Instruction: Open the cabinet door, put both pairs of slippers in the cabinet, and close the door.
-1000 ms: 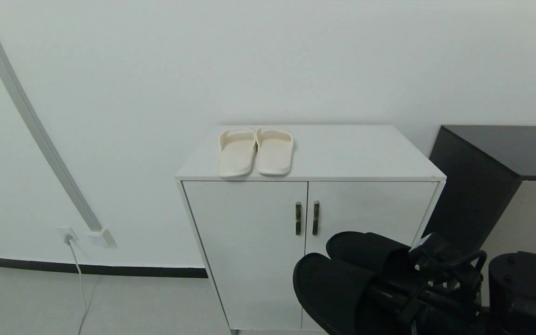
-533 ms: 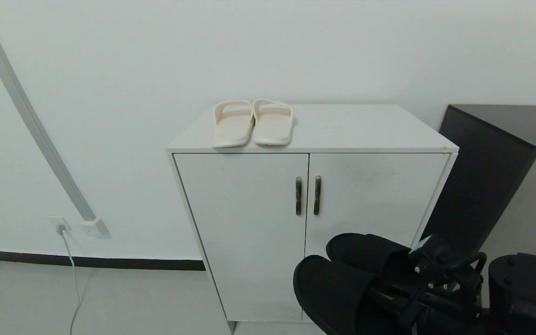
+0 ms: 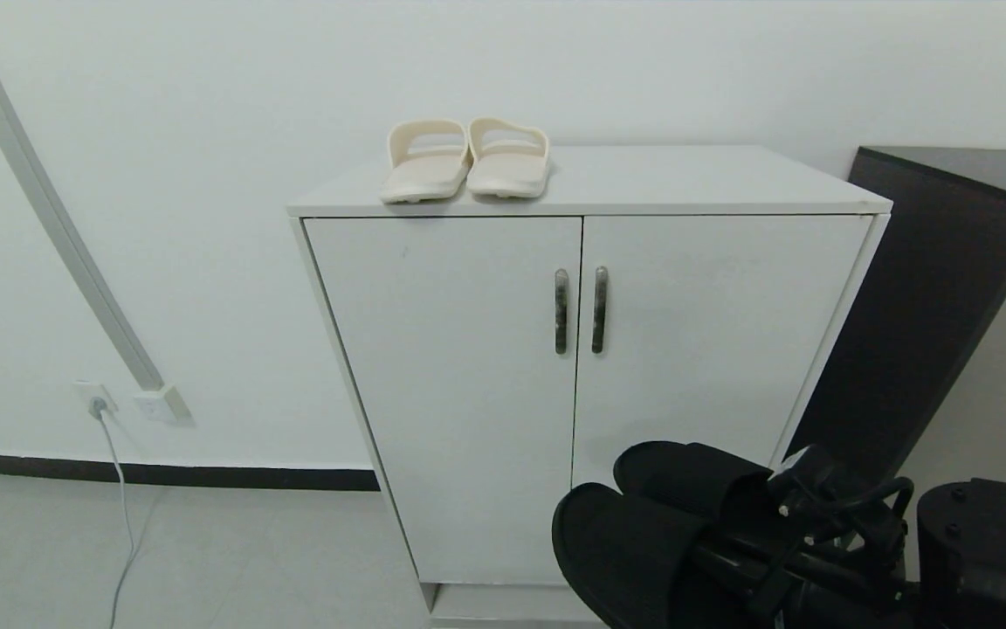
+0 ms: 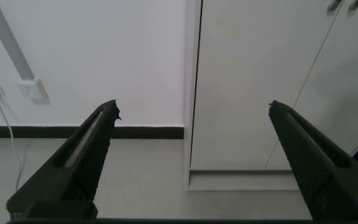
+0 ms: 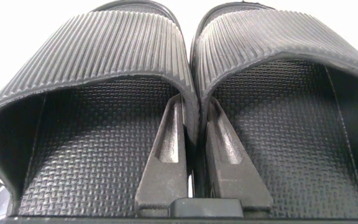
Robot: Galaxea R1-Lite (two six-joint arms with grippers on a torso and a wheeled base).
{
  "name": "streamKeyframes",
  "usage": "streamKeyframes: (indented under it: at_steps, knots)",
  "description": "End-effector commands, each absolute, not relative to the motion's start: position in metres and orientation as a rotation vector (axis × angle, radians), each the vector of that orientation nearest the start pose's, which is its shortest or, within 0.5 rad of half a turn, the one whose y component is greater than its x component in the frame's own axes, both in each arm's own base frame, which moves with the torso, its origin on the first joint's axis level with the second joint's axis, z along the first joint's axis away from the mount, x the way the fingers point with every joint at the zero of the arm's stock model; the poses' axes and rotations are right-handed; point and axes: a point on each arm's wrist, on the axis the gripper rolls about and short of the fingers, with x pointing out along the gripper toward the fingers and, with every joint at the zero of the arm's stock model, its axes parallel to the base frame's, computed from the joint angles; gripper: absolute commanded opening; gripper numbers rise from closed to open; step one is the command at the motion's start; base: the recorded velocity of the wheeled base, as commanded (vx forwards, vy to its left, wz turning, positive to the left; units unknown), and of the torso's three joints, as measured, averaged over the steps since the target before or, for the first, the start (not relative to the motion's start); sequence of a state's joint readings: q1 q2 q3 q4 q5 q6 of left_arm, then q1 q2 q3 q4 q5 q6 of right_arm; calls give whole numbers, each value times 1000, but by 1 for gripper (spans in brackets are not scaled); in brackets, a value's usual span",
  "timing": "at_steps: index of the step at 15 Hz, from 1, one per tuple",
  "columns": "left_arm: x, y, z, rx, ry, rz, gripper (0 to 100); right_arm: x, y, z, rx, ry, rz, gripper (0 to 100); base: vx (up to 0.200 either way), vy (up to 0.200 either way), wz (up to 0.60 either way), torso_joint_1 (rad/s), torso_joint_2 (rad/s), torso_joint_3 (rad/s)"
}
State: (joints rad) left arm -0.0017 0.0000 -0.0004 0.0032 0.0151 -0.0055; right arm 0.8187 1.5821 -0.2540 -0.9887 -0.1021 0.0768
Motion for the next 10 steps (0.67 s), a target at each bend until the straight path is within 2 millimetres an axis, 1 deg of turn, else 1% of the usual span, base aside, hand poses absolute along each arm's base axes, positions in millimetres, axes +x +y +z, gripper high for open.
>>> streamKeyframes:
  at_steps: [1,5,10]
  knots:
    - [-23,0,75,-6,5,14,100,149,156,114,-81,337,698,0,0,0,0,-76,452,369]
    - [-23,0,76,-3,3,14,100,149,156,113,-83,343,700,0,0,0,0,-28,424,384]
    - [-22,0,76,11,14,9,100,148,155,112,-86,349,702,0,0,0,0,1,20,12]
